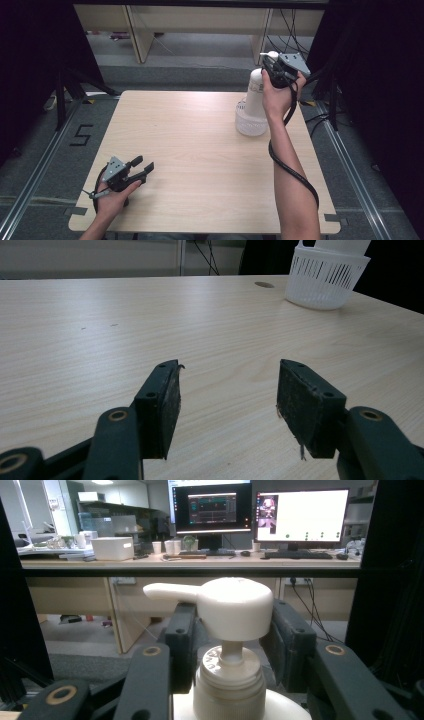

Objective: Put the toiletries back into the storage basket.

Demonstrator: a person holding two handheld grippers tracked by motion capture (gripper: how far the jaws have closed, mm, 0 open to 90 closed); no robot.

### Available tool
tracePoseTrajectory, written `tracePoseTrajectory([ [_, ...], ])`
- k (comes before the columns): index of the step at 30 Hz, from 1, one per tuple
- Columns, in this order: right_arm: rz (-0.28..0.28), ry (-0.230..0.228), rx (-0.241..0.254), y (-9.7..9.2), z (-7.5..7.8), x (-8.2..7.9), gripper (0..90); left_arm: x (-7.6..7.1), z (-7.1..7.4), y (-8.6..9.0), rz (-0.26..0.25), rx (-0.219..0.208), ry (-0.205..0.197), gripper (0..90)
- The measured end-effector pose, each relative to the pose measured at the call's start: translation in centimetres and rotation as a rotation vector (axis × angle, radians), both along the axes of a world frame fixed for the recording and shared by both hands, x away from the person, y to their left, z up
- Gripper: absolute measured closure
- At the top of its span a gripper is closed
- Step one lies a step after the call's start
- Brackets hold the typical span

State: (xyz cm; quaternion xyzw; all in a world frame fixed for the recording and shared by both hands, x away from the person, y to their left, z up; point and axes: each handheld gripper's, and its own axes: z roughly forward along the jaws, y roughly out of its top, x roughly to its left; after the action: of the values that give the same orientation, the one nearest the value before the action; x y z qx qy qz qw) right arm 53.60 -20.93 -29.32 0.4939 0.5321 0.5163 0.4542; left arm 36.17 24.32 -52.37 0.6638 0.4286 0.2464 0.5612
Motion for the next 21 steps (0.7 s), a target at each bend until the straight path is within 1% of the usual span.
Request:
tracePoseTrajectory([
  [2, -0.001, 0.007, 0.007, 0.1, -0.1, 0.1, 60.0, 0.0, 0.0, 0.0, -0.001, 0.001, 0.0, 42.1],
  [4, -0.004, 0.004, 0.001, 0.1, -0.2, 0.1, 60.0, 0.0, 0.0, 0.0, -0.001, 0.001, 0.0, 42.1],
  [8, -0.002, 0.016, 0.006, 0.1, -0.5, 0.2, 60.0, 0.0, 0.0, 0.0, -0.001, 0.001, 0.0, 42.1],
  [10, -0.002, 0.016, 0.0, 0.1, -0.7, 0.3, 60.0, 0.0, 0.0, 0.0, -0.001, 0.001, 0.001, 42.1],
  [13, 0.002, 0.028, 0.007, 0.2, -0.9, 0.4, 60.0, 0.0, 0.0, 0.0, -0.002, 0.001, 0.0, 42.1],
  [14, -0.003, 0.018, -0.01, 0.1, -1.0, 0.5, 60.0, 0.0, 0.0, 0.0, -0.002, 0.001, 0.0, 42.0],
  [16, -0.001, 0.032, 0.004, 0.2, -1.1, 0.4, 60.0, 0.0, 0.0, 0.0, -0.004, -0.001, -0.001, 42.1],
  [19, 0.001, 0.028, -0.002, 0.2, -1.2, 0.4, 60.0, 0.0, 0.0, 0.0, -0.002, 0.001, 0.0, 42.0],
  [21, 0.001, 0.035, -0.006, 0.2, -1.3, 0.4, 60.0, 0.0, 0.0, 0.0, -0.003, 0.002, 0.0, 42.0],
])
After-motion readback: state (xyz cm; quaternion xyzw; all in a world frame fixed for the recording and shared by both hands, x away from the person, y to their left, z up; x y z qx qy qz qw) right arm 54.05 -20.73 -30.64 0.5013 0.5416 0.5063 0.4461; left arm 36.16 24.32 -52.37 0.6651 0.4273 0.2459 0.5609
